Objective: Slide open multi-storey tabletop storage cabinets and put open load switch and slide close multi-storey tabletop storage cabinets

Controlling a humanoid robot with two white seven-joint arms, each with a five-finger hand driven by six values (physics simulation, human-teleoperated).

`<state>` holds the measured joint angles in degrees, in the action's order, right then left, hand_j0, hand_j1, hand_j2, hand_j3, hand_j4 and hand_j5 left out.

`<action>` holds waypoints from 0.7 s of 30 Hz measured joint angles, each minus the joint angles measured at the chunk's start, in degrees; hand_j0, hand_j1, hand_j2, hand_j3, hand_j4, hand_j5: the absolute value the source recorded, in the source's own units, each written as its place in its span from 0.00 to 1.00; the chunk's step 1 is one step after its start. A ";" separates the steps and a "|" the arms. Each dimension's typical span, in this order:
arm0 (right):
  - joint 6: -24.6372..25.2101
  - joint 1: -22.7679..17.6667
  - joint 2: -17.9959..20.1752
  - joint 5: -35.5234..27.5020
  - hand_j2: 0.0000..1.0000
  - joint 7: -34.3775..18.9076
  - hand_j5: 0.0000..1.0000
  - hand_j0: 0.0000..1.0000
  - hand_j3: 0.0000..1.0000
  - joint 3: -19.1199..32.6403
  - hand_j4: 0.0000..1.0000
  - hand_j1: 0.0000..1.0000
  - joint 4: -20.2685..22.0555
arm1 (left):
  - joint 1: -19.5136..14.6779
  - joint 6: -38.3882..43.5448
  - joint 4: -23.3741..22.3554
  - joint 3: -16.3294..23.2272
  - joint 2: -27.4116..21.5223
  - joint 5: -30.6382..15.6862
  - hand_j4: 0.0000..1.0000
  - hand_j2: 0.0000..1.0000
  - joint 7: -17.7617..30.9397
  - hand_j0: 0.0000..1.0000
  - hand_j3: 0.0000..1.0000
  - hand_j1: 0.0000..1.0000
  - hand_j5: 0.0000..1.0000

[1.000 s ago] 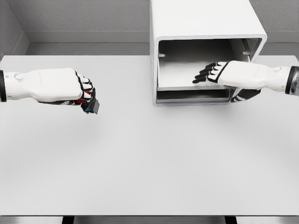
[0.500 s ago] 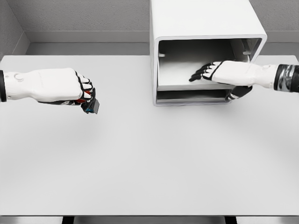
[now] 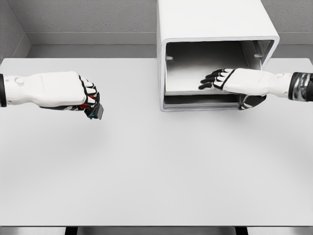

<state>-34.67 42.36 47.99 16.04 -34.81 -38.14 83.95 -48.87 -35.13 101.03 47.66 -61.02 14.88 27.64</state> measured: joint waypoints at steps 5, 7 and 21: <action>-0.26 -1.41 1.45 -0.28 1.00 -0.10 1.00 1.00 1.00 0.76 1.00 1.00 1.62 | 0.00 -0.01 0.01 0.02 -0.15 -0.36 0.35 0.35 0.00 0.35 0.35 0.35 0.35; -0.09 -3.25 2.14 -1.54 1.00 0.20 1.00 1.00 1.00 1.66 1.00 1.00 2.46 | -0.09 -0.02 0.00 0.06 -0.18 -0.41 0.35 0.35 0.00 0.35 0.35 0.35 0.35; -0.17 -6.50 5.95 -0.74 1.00 -0.06 1.00 1.00 1.00 4.48 1.00 1.00 6.77 | -1.93 0.00 0.00 0.02 -0.50 -1.98 0.35 0.35 0.00 0.35 0.35 0.35 0.35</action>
<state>-34.83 35.86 53.94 15.30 -34.87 -33.66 90.73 -50.80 -35.13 101.03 47.68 -61.52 12.90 27.64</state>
